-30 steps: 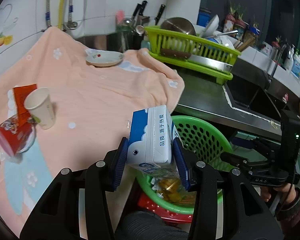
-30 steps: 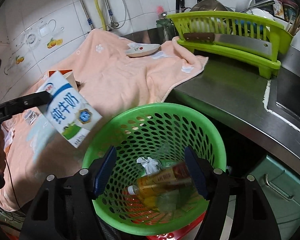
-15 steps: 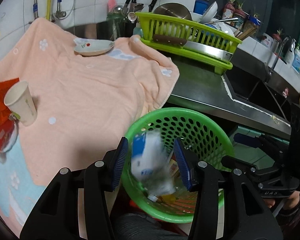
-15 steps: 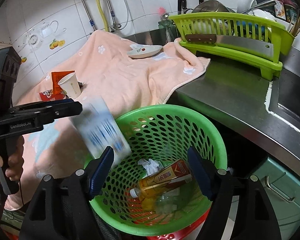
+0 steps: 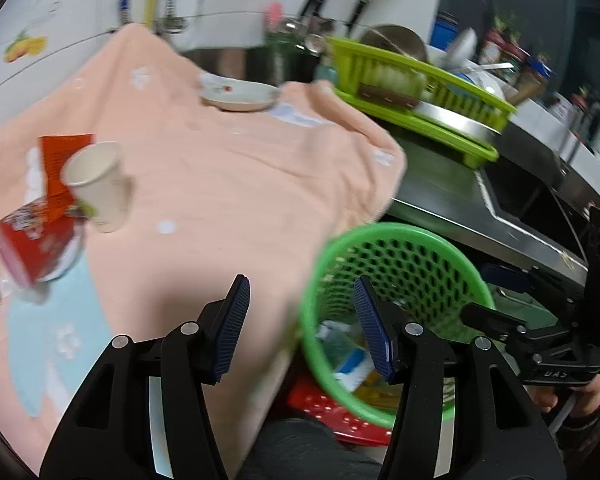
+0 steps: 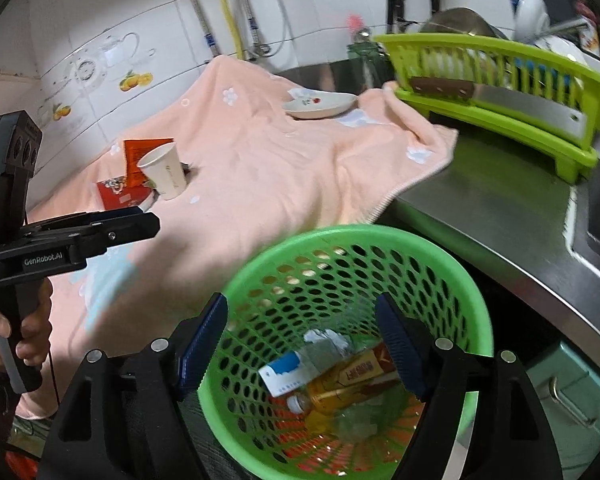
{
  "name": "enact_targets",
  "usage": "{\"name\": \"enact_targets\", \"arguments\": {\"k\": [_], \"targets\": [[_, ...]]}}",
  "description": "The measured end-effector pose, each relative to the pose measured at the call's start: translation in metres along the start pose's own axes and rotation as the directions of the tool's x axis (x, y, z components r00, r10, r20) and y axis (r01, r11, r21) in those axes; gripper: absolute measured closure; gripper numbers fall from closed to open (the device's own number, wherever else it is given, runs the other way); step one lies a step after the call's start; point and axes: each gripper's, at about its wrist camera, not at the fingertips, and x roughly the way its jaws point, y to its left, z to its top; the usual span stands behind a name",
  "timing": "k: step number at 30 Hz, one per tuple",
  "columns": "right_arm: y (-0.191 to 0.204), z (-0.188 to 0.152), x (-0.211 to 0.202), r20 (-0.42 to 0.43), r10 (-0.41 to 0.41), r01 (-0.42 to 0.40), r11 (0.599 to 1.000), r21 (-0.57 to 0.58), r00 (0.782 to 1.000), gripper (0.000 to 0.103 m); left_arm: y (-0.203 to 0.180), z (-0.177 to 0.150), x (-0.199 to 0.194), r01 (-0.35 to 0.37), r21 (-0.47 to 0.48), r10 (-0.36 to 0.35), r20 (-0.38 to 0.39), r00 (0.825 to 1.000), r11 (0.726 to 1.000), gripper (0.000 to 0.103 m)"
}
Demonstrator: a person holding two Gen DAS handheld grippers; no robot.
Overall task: Collect trash
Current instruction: 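Open both tools to drop the carton and clear cup into the basket, then grasp the red snack cup with the left tool while the right tool grasps the paper cup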
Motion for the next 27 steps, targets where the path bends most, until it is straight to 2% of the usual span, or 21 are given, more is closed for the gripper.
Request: {"name": "enact_targets", "arguments": {"k": [4, 8, 16, 19, 27], "targets": [[0.017, 0.012, 0.008, 0.000, 0.024, -0.024, 0.999, -0.040, 1.000, 0.030, 0.034, 0.002, -0.015, -0.066, -0.057, 0.067, 0.029, 0.997, 0.996, 0.049], [0.032, 0.020, 0.017, -0.002, 0.048, -0.048, 0.997, -0.067, 0.999, 0.030, 0.075, 0.002, -0.031, -0.146, -0.131, 0.155, 0.057, 0.986, 0.981, 0.049], [0.057, 0.036, 0.032, -0.012, 0.085, -0.086, 0.989, -0.119, 0.996, 0.030, 0.149, 0.000, -0.050, -0.308, -0.248, 0.333, 0.064, 0.941, 0.919, 0.049], [0.067, 0.042, 0.038, -0.014, 0.102, -0.103, 0.986, -0.134, 0.995, 0.030, 0.170, 0.001, -0.049, -0.333, -0.271, 0.360, 0.056, 0.931, 0.903, 0.049], [0.102, 0.068, 0.057, -0.020, 0.141, -0.142, 0.968, -0.205, 0.990, 0.030, 0.198, 0.007, -0.021, -0.323, -0.256, 0.340, 0.027, 0.940, 0.911, 0.049]]}}
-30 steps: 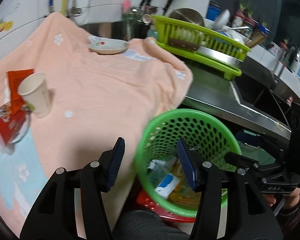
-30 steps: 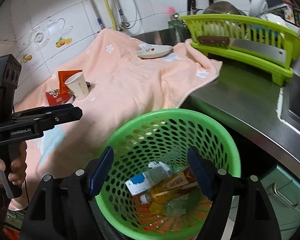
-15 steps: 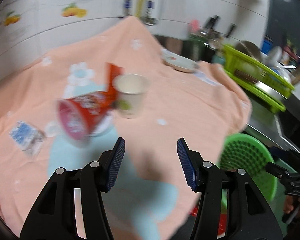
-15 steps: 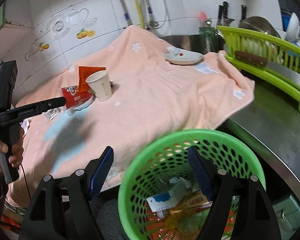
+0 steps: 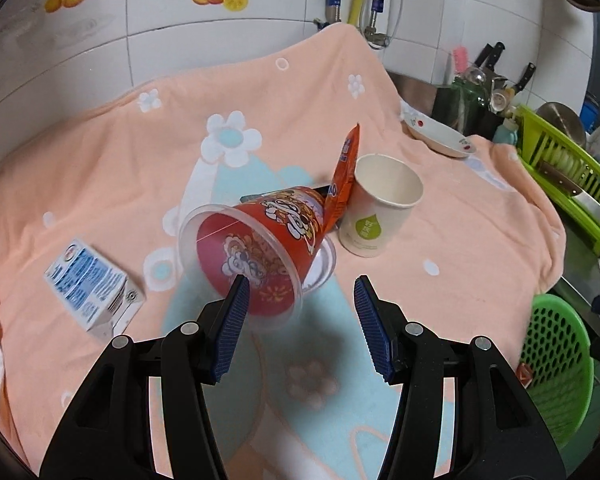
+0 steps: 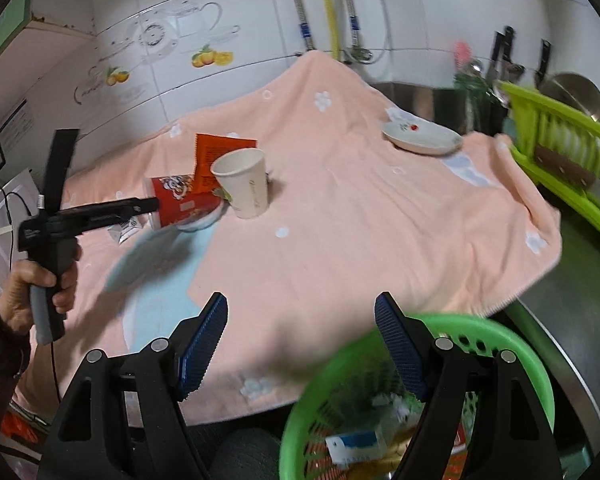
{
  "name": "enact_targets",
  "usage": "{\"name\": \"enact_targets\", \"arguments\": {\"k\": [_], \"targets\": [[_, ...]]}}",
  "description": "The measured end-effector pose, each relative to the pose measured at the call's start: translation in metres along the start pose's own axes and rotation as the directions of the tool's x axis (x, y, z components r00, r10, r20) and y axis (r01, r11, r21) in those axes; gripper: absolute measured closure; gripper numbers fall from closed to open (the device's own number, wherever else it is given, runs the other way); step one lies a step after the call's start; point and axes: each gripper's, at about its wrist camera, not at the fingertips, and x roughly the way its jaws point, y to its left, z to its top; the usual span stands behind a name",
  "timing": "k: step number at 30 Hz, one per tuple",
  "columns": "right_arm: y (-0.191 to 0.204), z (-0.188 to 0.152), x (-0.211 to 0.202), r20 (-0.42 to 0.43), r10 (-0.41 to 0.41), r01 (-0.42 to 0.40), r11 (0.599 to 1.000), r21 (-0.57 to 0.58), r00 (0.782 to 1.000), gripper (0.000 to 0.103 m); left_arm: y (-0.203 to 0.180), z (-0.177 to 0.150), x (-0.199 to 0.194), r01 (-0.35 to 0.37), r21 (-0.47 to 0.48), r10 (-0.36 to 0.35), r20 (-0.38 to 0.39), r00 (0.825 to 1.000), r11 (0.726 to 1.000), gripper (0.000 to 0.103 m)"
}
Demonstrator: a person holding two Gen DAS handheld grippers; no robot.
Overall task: Collect trash
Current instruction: 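Grasp the red snack cup with the left tool while the right tool grasps the paper cup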
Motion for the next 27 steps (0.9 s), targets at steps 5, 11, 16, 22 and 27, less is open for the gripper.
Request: {"name": "enact_targets", "arguments": {"k": [5, 11, 16, 22, 27], "targets": [[0.014, 0.020, 0.015, 0.006, 0.019, -0.019, 0.999, -0.046, 1.000, 0.030, 0.003, 0.003, 0.019, 0.007, -0.011, -0.007, -0.019, 1.000, 1.000, 0.049], [0.032, 0.043, 0.039, 0.007, 0.048, -0.047, 0.994, -0.096, 0.999, 0.030, 0.006, 0.007, 0.036, 0.025, 0.003, -0.025, -0.024, 0.999, 1.000, 0.068], [0.045, 0.061, 0.065, -0.004, 0.076, -0.076, 0.990, -0.123, 0.997, 0.030, 0.008, 0.006, 0.043, 0.038, 0.013, -0.038, -0.029, 0.999, 0.999, 0.092], [0.054, 0.076, 0.102, -0.038, 0.096, -0.100, 0.983, -0.153, 0.995, 0.030, 0.016, 0.005, 0.033, 0.035, 0.013, -0.035, -0.003, 0.999, 0.999, 0.099], [0.060, 0.086, 0.135, -0.066, 0.115, -0.124, 0.980, -0.155, 0.991, 0.030, 0.028, 0.006, 0.019, 0.032, -0.011, -0.032, 0.024, 0.999, 0.999, 0.099]]}}
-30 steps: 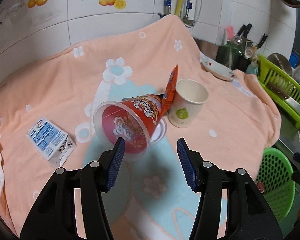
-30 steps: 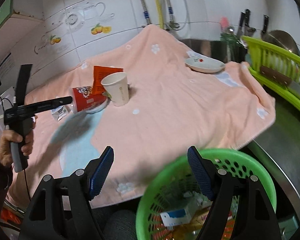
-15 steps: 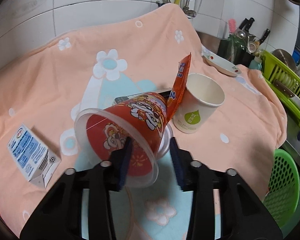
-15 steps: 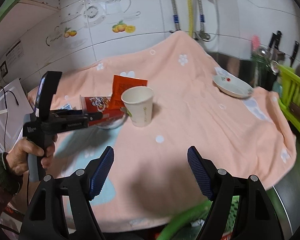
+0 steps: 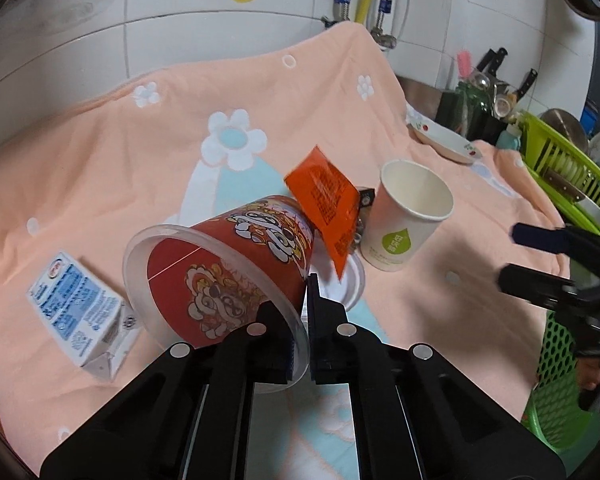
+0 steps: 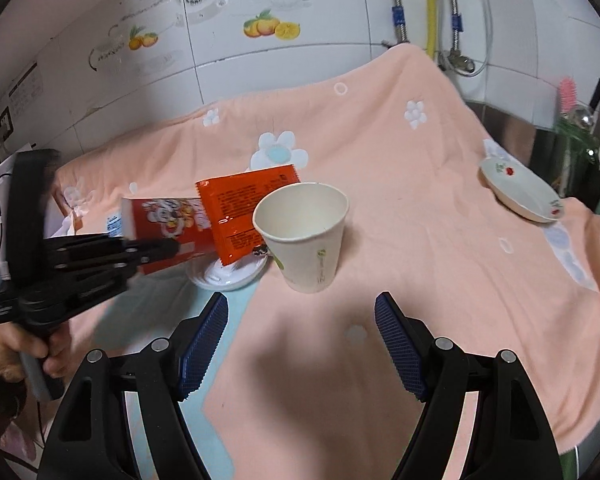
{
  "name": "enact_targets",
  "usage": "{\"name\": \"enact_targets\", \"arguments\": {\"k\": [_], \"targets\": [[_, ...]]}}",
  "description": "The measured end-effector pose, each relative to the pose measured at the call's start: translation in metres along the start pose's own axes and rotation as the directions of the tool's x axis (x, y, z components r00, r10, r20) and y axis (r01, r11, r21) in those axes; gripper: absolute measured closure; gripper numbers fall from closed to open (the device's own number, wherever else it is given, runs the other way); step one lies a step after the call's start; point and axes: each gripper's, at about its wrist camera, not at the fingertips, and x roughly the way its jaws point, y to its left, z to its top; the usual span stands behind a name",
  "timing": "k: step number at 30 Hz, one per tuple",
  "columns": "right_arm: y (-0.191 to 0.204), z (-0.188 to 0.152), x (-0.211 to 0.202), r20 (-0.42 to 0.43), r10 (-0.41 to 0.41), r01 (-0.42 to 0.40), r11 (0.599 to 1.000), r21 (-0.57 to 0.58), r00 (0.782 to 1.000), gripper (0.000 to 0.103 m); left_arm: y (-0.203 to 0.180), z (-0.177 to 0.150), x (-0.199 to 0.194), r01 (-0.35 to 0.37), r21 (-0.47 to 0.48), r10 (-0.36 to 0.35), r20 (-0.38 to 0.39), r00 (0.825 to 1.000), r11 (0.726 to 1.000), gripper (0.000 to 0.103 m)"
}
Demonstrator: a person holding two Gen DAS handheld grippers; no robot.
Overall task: Collect trash
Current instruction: 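Grasp the red snack cup with the left tool while the right tool grasps the paper cup, then carry the red cup and paper cup over the green basket with both tools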
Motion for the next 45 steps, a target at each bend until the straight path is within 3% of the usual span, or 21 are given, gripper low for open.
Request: {"name": "enact_targets", "arguments": {"k": [17, 20, 22, 29, 45], "targets": [[0.000, 0.035, 0.089, -0.032, 0.020, -0.021, 1.000, -0.007, 0.999, 0.026, 0.022, -0.001, -0.017, 0.024, -0.042, -0.024, 0.018, 1.000, 0.999, 0.099], [-0.001, 0.037, 0.092, -0.026, 0.014, -0.014, 1.000, -0.006, 1.000, 0.037, 0.020, -0.001, -0.018, 0.029, -0.037, -0.028, 0.022, 0.999, 0.999, 0.099], [-0.002, 0.036, 0.090, -0.021, 0.015, -0.015, 1.000, -0.001, 1.000, 0.037, 0.019, 0.000, -0.019, 0.031, -0.035, -0.030, 0.028, 0.999, 0.999, 0.099], [-0.005, 0.025, 0.062, 0.008, 0.012, -0.012, 1.000, 0.011, 1.000, 0.039, 0.008, -0.001, -0.027, 0.062, -0.023, -0.061, 0.045, 0.997, 0.998, 0.099], [-0.014, -0.035, -0.057, 0.094, -0.039, 0.031, 0.996, 0.088, 0.995, 0.039, -0.056, -0.012, -0.055, 0.164, 0.080, -0.169, 0.066, 0.983, 0.983, 0.099]]}}
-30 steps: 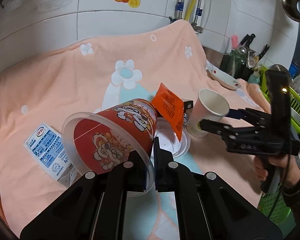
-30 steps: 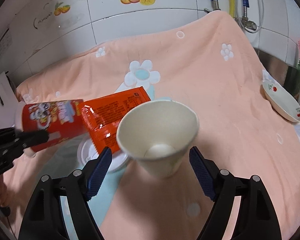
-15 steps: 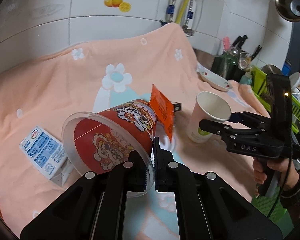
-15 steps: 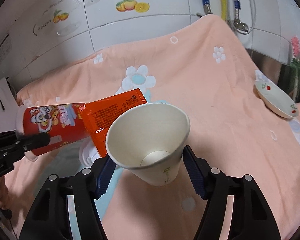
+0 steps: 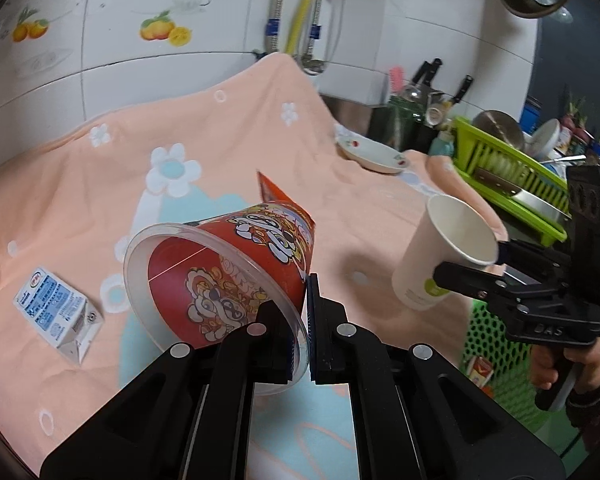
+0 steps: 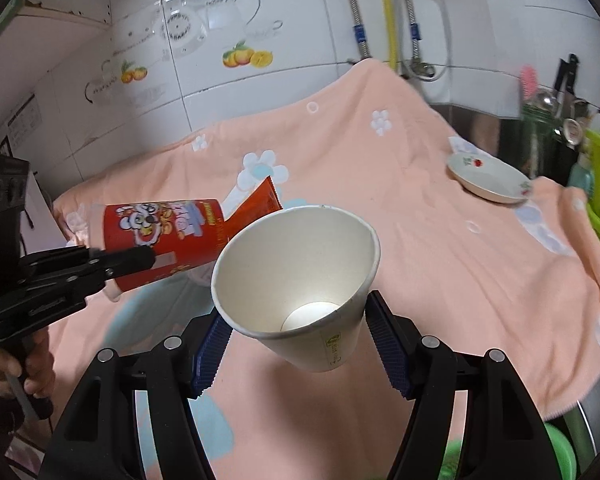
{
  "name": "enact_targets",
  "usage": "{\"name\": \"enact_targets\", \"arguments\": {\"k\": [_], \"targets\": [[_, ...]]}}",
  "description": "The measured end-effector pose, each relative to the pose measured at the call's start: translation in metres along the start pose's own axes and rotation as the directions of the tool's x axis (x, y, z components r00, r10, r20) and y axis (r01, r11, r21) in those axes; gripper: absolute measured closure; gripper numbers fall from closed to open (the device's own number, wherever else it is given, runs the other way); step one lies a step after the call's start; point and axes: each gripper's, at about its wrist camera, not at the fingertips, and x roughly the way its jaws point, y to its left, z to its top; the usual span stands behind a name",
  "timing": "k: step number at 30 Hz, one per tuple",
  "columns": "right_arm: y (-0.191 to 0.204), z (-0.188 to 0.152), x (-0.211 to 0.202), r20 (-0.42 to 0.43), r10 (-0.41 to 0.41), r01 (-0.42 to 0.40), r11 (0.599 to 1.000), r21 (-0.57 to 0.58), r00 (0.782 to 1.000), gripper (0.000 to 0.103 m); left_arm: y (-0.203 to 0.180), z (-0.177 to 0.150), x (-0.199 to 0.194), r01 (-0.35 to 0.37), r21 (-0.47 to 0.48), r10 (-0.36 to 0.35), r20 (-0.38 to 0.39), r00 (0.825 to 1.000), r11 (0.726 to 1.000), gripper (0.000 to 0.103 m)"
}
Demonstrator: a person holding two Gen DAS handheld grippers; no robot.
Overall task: Collect trash
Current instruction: 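Carry the red cup and paper cup over the green basket with both tools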
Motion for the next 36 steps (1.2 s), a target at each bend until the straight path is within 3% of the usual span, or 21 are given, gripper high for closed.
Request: {"name": "enact_targets", "arguments": {"k": [17, 25, 36], "targets": [[-0.019, -0.078, -0.105, 0.019, -0.132, 0.130, 0.989, 0.068, 0.991, 0.038, -0.059, -0.023, -0.047, 0.125, 0.037, -0.126, 0.036, 0.991, 0.991, 0.099], [-0.047, -0.118, -0.136, -0.030, -0.231, 0.233, 0.964, 0.130, 0.972, 0.038, -0.091, -0.033, -0.046, 0.197, 0.067, -0.198, 0.013, 0.980, 0.978, 0.099], [-0.083, -0.156, -0.163, -0.073, -0.288, 0.297, 0.923, 0.245, 0.955, 0.038, -0.137, -0.041, -0.031, 0.280, 0.122, -0.277, -0.042, 0.960, 0.952, 0.099]]}}
